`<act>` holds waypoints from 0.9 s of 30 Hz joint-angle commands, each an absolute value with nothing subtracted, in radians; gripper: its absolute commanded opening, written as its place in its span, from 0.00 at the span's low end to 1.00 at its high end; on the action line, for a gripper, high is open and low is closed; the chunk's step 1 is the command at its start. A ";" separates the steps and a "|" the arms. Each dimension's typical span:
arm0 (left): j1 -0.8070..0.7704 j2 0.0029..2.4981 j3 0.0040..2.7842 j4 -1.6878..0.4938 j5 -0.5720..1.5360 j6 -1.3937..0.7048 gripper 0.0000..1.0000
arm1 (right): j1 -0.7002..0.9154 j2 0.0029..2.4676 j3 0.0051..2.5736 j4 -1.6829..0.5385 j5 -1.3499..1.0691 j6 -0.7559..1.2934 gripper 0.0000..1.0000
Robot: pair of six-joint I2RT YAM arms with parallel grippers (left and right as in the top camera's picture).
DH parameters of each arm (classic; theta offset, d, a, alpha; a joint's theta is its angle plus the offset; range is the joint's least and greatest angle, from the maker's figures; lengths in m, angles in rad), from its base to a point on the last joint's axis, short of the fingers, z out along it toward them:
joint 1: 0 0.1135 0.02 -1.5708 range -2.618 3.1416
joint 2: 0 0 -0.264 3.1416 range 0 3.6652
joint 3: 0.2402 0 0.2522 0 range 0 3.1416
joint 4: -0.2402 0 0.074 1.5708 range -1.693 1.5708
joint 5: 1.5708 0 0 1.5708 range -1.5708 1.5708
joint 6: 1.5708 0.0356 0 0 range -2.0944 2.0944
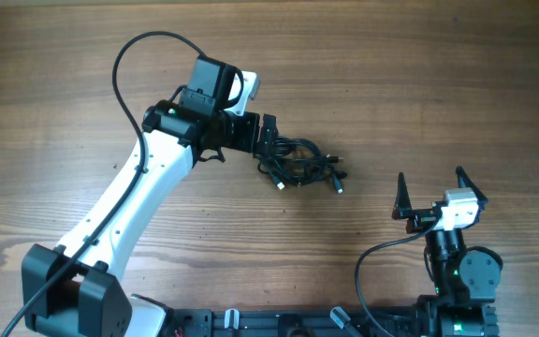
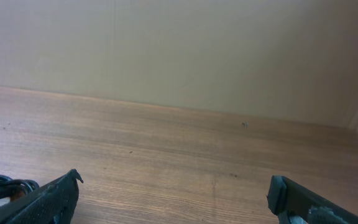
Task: Untangle cables
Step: 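Move the left gripper forward over the black cable bundle, then lower the left gripper and grasp the black cable bundle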
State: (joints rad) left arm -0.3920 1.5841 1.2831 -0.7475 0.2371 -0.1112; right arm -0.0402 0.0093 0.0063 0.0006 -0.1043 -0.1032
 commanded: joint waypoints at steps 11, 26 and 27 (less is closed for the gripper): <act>-0.397 1.593 1.302 -0.696 0.260 -0.204 1.00 | -0.044 0.010 0.006 0.006 -0.119 -0.105 1.00; -0.443 1.754 1.301 -0.712 0.208 -0.350 1.00 | -0.044 0.010 0.006 0.006 -0.119 -0.105 1.00; -0.443 1.766 1.300 -0.715 0.208 -0.350 1.00 | -0.044 0.010 0.006 0.006 -0.119 -0.105 1.00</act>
State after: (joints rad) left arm -0.4427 1.7279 1.2842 -0.7052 0.2295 -0.2996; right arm -0.0402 0.0093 0.0063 0.0010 -0.1043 -0.1028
